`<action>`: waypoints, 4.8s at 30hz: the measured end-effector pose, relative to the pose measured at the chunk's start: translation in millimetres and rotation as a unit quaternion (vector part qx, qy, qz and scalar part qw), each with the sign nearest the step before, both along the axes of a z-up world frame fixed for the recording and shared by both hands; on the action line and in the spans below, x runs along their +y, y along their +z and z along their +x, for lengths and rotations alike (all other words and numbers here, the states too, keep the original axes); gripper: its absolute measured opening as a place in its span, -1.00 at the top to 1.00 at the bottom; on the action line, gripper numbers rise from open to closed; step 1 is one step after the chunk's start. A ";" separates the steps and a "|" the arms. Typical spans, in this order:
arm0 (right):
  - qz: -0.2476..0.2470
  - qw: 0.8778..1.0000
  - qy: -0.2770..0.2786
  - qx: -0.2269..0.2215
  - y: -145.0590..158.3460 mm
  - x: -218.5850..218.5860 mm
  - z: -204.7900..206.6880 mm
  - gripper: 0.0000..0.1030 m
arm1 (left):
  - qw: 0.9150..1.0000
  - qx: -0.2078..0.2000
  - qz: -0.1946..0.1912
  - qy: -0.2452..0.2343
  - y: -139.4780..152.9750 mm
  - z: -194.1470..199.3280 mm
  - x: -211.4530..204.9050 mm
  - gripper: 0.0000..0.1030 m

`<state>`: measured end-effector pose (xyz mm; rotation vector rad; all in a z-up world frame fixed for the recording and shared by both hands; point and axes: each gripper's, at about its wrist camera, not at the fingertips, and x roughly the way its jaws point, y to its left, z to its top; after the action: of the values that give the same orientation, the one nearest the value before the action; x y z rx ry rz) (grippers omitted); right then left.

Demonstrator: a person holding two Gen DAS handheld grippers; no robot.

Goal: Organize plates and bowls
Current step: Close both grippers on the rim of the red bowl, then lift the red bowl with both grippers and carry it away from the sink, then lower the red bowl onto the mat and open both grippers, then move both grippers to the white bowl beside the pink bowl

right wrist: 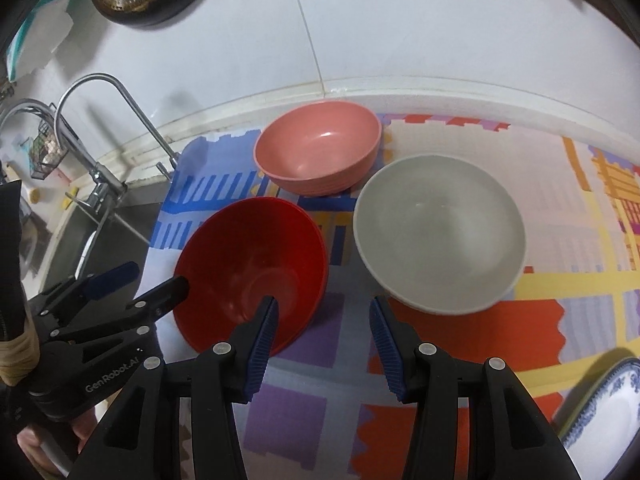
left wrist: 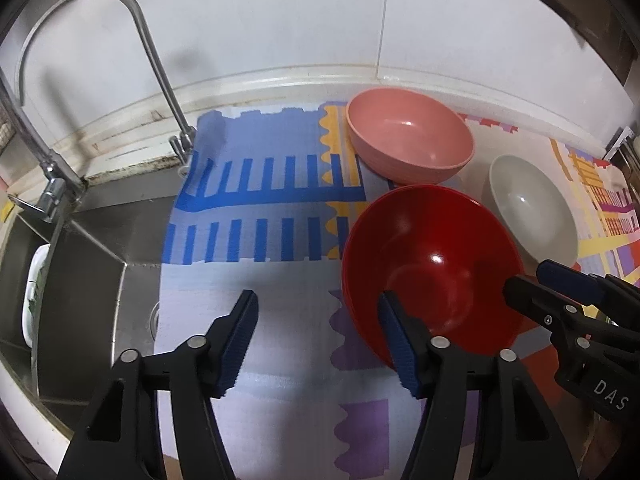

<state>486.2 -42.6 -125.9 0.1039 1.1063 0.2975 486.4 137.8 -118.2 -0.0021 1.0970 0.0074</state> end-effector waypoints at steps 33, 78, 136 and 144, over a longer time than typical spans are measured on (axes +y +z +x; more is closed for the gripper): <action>0.022 0.999 -0.007 0.023 2.5 -7.8 -0.7 0.76 | 0.998 0.034 -0.038 -0.036 -2.5 -7.8 -25.1 0.68; 0.013 0.996 0.041 0.072 -1.0 -80.2 -115.8 0.76 | 0.996 0.078 -0.033 -0.026 -16.9 -135.7 -106.9 0.63; -0.003 0.998 -0.039 -0.042 53.5 -95.8 -77.1 0.53 | 0.996 -0.039 -0.004 -0.079 58.7 -73.5 -96.5 -0.09; 0.000 0.997 -0.056 -0.046 54.7 -96.5 -56.1 0.53 | 0.994 -0.052 -0.001 -0.097 65.6 -46.4 -97.3 -0.09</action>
<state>430.0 -139.1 -71.2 0.1500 1.0056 0.2001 440.0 40.5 -52.6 0.1014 0.9893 -0.1659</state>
